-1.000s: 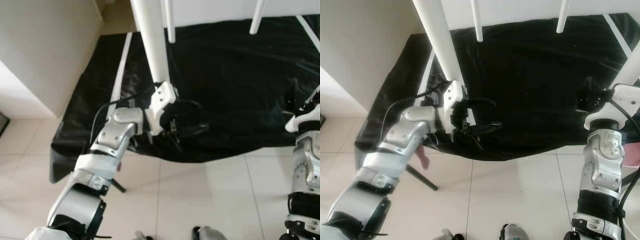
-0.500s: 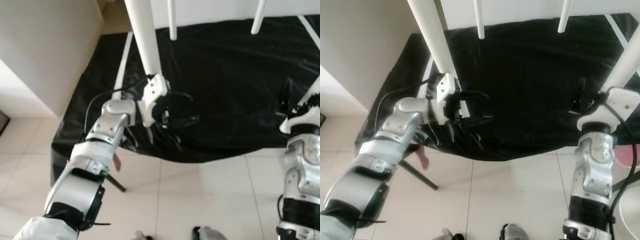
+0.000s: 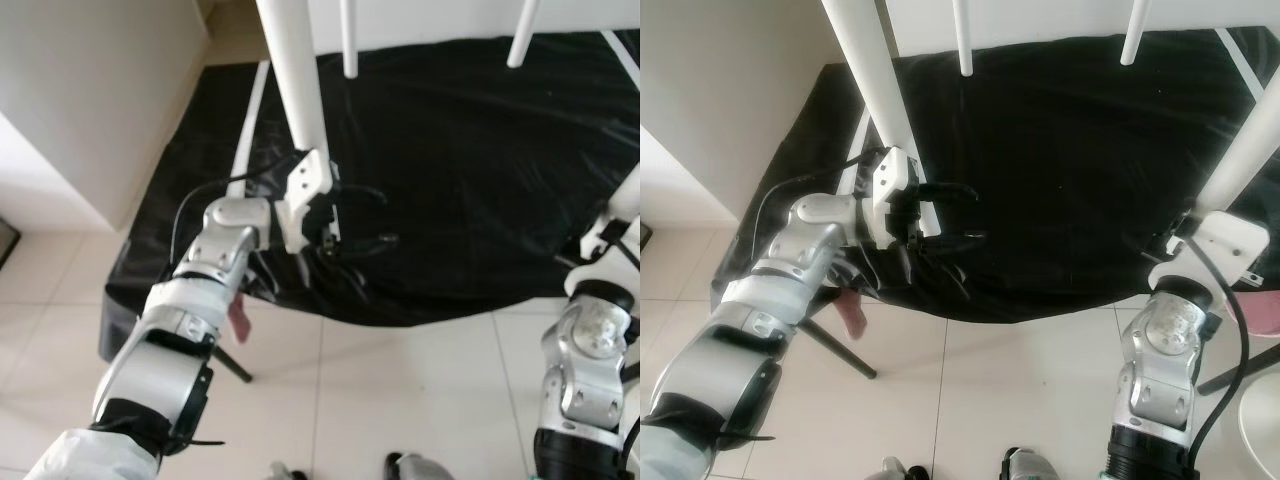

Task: Building children table

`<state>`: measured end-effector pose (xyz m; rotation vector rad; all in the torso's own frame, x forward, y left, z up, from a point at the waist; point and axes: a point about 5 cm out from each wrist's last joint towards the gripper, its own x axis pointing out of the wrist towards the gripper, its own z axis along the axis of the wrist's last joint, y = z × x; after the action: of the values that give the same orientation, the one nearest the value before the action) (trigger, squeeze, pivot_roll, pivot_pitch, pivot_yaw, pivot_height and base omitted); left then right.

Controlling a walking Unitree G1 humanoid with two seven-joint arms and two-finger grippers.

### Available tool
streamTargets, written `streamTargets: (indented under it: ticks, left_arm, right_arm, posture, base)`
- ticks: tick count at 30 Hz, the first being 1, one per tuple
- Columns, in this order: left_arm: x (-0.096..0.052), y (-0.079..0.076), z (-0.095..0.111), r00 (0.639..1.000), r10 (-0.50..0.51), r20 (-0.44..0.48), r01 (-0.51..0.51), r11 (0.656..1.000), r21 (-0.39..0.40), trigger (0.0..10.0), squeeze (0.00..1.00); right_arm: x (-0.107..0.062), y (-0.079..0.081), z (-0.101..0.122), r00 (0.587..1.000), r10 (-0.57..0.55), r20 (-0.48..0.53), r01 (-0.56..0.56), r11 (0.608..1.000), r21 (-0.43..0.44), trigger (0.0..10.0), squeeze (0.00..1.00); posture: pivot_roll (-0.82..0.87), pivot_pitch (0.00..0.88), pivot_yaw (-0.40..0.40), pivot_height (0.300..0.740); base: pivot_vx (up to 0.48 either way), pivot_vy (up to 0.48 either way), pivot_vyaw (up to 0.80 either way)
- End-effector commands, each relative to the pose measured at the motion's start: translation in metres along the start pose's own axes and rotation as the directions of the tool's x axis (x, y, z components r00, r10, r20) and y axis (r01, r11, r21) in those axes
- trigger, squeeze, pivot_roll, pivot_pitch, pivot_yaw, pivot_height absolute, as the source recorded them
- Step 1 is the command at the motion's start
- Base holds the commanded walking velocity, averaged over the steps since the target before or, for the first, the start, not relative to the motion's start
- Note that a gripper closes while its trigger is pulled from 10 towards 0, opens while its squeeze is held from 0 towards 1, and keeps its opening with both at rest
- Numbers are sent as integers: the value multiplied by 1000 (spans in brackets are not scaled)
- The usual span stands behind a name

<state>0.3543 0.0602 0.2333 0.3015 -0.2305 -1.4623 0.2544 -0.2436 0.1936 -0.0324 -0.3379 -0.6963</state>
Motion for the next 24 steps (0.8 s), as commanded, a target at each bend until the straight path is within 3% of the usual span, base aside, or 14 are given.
streamTargets:
  ticks: [1, 3, 5, 6, 8, 12, 17, 19, 20, 21, 24]
  left_arm:
    - [-5, 2, 0, 1000, 8, -13, -7, 1000, 18, 10000, 0]
    - [-5, 3, 0, 1000, 8, -13, -8, 1000, 19, 10000, 0]
    - [-6, 3, 0, 1000, 7, -15, -7, 1000, 27, 10000, 0]
    - [-6, 3, 0, 1000, 7, -15, -7, 1000, 27, 10000, 0]
    - [-6, 4, 1, 1000, 6, -13, -5, 999, 36, 10000, 0]
    - [-6, 4, 1, 1000, 6, -13, -5, 999, 39, 10000, 0]
    - [-9, 6, 2, 1000, 14, -14, -13, 999, 53, 10000, 0]
    - [-10, 7, 3, 1000, 21, -15, -20, 997, 73, 10000, 0]
    - [-10, 7, 3, 1000, 21, -15, -20, 997, 73, 10000, 0]
    - [-9, 7, 3, 1000, 20, -13, -19, 997, 75, 10000, 0]
    - [-6, 6, 3, 1000, 14, -14, -13, 997, 80, 10000, 0]
  right_arm:
    - [-5, 1, -5, 999, 16, -42, -16, 1000, 4, 10000, 0]
    - [-8, 3, -7, 997, 64, -53, -64, 998, -1, 10000, 0]
    - [-14, 11, -10, 977, 201, -73, -201, 980, 13, 10000, 0]
    - [-14, 11, -10, 977, 201, -73, -201, 980, 13, 10000, 0]
    - [-16, 13, -7, 949, 311, -55, -311, 950, 5, 10000, 0]
    - [-16, 13, -6, 939, 340, -52, -340, 940, 2, 10000, 0]
    - [-18, 3, -7, 881, 469, -65, -471, 882, -12, 10000, 0]
    - [-24, 6, -11, 788, 605, -116, -611, 792, -16, 10000, 0]
    - [-24, 6, -11, 788, 605, -116, -611, 792, -16, 10000, 0]
    - [-28, 16, -14, 616, 772, -157, -782, 624, 2, 10000, 0]
    - [-27, 16, -17, 453, 866, -210, -885, 466, 15, 10000, 0]
  posture:
    - [-52, 132, 92, 740]
    - [-52, 129, 90, 740]
    - [-54, 122, 85, 740]
    - [-54, 122, 85, 740]
    - [-57, 114, 78, 740]
    - [-58, 112, 78, 740]
    - [-63, 104, 70, 740]
    - [-72, 101, 63, 740]
    - [-72, 101, 63, 740]
    - [-93, 95, 74, 740]
    - [-93, 93, 73, 740]
  base:
    - [0, 0, 0]
    - [0, 0, 0]
    - [0, 0, 0]
    - [0, 0, 0]
    - [0, 0, 0]
    - [0, 0, 0]
    - [0, 0, 0]
    - [0, 0, 0]
    - [0, 0, 0]
    - [0, 0, 0]
    - [0, 0, 0]
